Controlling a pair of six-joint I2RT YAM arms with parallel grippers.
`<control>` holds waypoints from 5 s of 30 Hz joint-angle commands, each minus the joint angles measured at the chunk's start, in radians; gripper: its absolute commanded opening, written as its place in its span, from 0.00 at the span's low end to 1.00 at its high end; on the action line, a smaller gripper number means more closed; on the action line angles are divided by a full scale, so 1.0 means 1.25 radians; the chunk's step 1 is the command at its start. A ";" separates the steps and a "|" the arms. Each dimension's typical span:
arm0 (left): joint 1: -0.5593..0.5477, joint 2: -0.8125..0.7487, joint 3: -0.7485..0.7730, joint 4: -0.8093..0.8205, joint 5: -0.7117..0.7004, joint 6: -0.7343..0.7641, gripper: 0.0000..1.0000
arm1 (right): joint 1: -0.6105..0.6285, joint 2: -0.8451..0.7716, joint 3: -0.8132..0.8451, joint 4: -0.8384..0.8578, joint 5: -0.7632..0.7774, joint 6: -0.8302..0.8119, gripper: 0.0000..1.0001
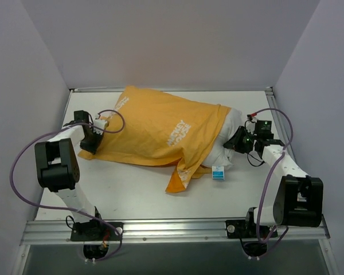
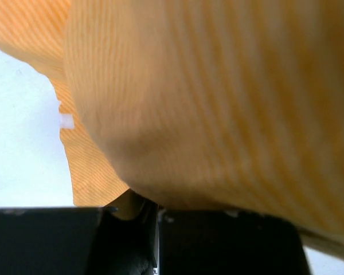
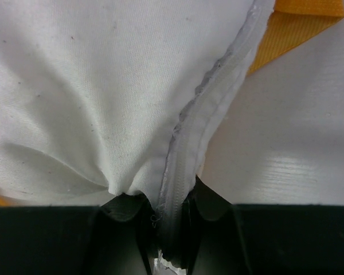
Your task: Remove the pillowcase from the pillow
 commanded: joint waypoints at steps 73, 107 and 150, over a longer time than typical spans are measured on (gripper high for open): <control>-0.710 -0.068 0.577 -0.312 0.104 -0.092 0.86 | 0.346 -0.316 -0.349 0.110 0.160 0.331 0.00; -0.320 0.055 0.501 -0.089 -0.052 -0.009 0.02 | 0.339 -0.516 -0.269 -0.125 0.183 0.309 0.00; -0.468 -0.104 0.179 -0.013 0.039 -0.026 0.02 | 0.303 -0.358 -0.307 0.589 -0.154 0.455 1.00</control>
